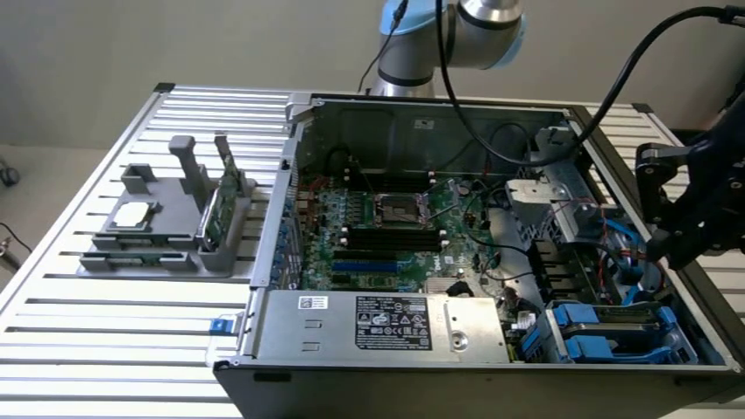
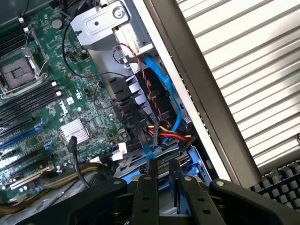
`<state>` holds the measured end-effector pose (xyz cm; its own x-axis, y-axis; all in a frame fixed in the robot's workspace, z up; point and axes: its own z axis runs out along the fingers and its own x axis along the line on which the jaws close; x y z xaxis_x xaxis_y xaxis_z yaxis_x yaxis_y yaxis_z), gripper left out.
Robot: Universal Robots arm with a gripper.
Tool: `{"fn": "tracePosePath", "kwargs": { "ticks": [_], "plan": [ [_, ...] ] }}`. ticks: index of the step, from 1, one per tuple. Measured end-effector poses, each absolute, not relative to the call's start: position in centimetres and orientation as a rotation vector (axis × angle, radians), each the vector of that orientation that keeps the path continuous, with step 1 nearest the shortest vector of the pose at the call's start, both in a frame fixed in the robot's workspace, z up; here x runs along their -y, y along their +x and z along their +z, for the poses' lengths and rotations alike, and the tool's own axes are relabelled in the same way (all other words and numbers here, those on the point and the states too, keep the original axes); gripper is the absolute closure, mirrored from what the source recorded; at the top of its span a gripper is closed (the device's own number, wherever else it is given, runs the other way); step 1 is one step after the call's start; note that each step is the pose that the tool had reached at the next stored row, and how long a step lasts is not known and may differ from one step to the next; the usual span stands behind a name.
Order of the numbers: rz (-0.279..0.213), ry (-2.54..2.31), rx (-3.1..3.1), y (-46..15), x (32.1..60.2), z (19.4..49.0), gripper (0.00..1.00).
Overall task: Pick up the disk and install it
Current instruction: 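Insert the first disk wire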
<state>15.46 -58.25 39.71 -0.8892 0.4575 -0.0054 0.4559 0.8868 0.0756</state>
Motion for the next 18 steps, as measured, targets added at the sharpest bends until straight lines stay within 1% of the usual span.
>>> {"fn": "tracePosePath", "kwargs": {
  "ticks": [3,9,18],
  "plan": [
    [0.113,0.735,-3.029,16.5,58.3,39.6,0.75],
    [0.112,0.788,-3.014,16.6,58.6,38.5,0.75],
    [0.109,1.017,-2.939,16.6,58.6,36.9,0.75]
  ]
}}
